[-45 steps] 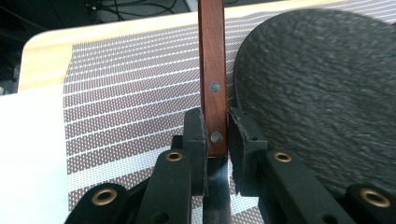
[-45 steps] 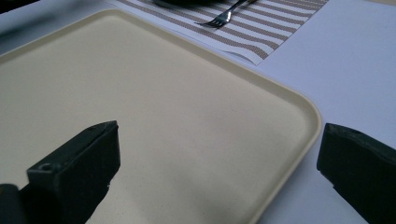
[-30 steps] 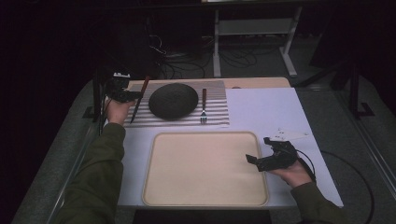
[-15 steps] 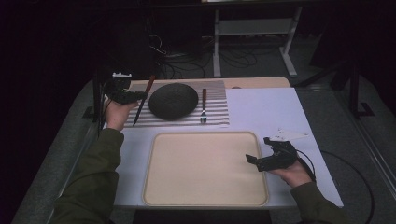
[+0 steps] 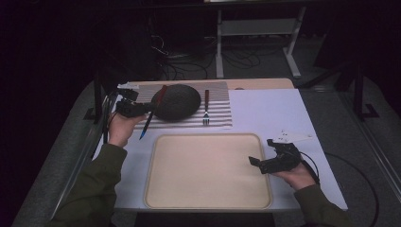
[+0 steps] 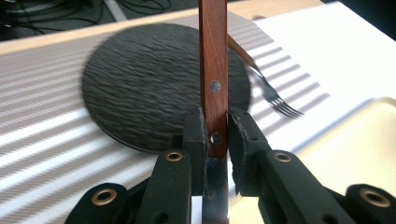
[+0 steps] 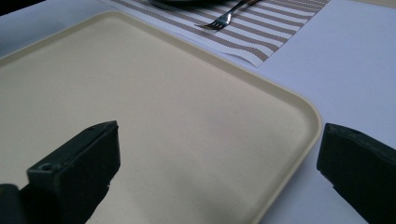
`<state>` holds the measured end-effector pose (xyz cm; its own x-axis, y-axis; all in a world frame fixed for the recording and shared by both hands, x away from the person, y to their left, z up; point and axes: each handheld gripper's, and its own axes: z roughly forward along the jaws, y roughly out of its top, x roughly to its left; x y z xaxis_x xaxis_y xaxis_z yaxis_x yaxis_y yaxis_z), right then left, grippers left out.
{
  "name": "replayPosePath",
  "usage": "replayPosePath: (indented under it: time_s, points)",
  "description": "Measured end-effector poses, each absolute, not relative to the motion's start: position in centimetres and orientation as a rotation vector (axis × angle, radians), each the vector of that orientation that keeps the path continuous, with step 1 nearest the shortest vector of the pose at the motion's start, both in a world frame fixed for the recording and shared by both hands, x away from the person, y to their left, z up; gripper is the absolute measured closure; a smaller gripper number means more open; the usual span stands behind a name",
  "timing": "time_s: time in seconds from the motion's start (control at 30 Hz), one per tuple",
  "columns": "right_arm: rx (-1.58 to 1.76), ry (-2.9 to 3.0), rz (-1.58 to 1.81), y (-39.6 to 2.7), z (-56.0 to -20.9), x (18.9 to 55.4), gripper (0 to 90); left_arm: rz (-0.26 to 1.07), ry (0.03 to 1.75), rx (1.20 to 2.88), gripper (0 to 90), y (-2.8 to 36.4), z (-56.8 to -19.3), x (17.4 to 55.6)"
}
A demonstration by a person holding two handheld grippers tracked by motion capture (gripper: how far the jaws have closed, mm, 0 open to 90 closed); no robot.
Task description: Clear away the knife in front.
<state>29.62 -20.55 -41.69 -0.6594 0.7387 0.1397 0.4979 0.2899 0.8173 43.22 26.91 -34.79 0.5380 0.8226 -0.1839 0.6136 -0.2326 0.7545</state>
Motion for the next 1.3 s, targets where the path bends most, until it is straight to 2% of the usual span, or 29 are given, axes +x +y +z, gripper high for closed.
replayPosePath:
  time_s: [0.7,1.3]
  points:
    - [1.131,2.301,1.298,-20.4,-41.7,29.6,0.0,0.199,1.047,2.046,77.7,22.5,-37.6,35.8]
    - [1.113,2.314,1.274,-20.2,-41.8,29.5,0.0,0.162,1.060,2.071,77.6,22.2,-40.1,34.0]
